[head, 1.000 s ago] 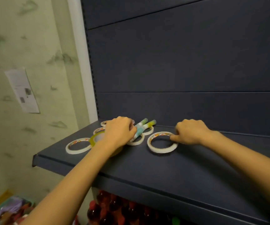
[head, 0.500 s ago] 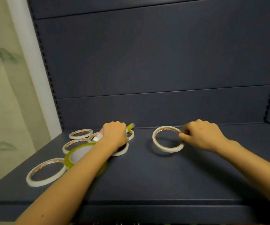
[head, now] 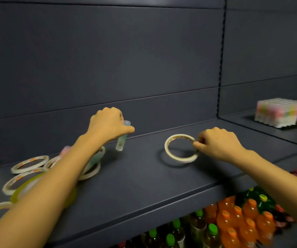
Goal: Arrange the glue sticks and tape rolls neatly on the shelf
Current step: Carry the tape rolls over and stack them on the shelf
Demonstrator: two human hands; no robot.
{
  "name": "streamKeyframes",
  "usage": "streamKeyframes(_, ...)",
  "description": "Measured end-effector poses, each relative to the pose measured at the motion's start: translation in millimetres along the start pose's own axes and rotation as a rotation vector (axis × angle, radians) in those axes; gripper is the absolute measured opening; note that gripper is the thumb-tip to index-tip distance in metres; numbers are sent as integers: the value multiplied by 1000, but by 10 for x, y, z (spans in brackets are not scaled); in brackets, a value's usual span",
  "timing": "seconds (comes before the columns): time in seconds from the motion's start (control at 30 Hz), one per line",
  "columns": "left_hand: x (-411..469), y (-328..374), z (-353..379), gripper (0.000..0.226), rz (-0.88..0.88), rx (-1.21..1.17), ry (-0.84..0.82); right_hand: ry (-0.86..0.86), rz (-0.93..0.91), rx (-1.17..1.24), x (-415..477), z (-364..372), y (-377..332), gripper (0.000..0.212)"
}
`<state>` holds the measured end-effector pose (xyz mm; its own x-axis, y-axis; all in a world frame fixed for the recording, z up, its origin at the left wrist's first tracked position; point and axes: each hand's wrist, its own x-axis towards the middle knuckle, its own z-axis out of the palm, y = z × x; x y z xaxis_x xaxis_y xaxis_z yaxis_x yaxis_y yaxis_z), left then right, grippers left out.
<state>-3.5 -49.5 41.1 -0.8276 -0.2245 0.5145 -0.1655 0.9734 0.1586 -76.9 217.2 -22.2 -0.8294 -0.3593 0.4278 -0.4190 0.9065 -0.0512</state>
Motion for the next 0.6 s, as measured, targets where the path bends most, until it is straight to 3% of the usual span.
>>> streamKeyframes(0.17,92,743,59,22,132,-222,-66,29,105,-67,-229,-173,608,33)
streamKeyframes(0.6,164,2888,659,16,319,-407,-111,50,247,-216,-789,-634,2567,35)
